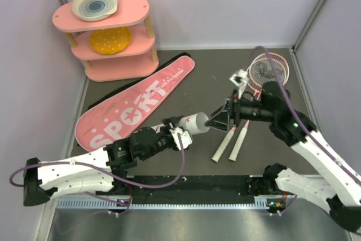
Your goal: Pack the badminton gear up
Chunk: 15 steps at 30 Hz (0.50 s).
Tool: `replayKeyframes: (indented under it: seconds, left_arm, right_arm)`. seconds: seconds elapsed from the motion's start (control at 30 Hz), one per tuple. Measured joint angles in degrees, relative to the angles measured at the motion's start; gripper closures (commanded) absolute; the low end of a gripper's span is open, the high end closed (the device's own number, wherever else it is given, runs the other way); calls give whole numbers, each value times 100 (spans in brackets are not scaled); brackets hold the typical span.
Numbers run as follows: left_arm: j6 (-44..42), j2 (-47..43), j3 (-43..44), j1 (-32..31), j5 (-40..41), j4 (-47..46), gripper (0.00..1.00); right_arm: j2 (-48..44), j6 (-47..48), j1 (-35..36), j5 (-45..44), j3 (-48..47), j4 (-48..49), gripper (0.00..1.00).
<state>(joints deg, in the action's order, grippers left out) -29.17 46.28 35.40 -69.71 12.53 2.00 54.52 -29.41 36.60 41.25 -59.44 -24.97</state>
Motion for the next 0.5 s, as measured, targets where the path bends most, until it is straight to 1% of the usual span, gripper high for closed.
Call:
replayKeyframes:
  seconds: [0.07, 0.13, 0.17, 0.23, 0.33, 0.4, 0.5]
  left_arm:
    - [72, -13, 7, -28, 205, -297, 85]
    - [162, -26, 48, -63, 413, -546, 84]
    - [238, -28, 103, -68, 538, -595, 81]
    - [461, -26, 273, -44, 767, -632, 80]
    - [979, 17, 688, 105, 966, -573, 79]
    - [1453, 157, 1178, 291, 916, -345, 76]
    - [2253, 393, 1978, 678, 601, 2, 75]
  right_arm:
    - [-612, 131, 4, -715, 144, 22, 13]
    - [-1091, 240, 0, -1226, 341, 44, 12]
    - [-1349, 295, 0, -1447, 474, 61, 12]
    - [-1558, 382, 13, -1733, 702, 188, 11]
    - [-1515, 400, 166, -2020, 1200, 551, 8]
    - [-1408, 391, 435, -2098, 1523, 787, 8]
    - [-1088, 437, 1045, -2371, 1834, 1180, 8]
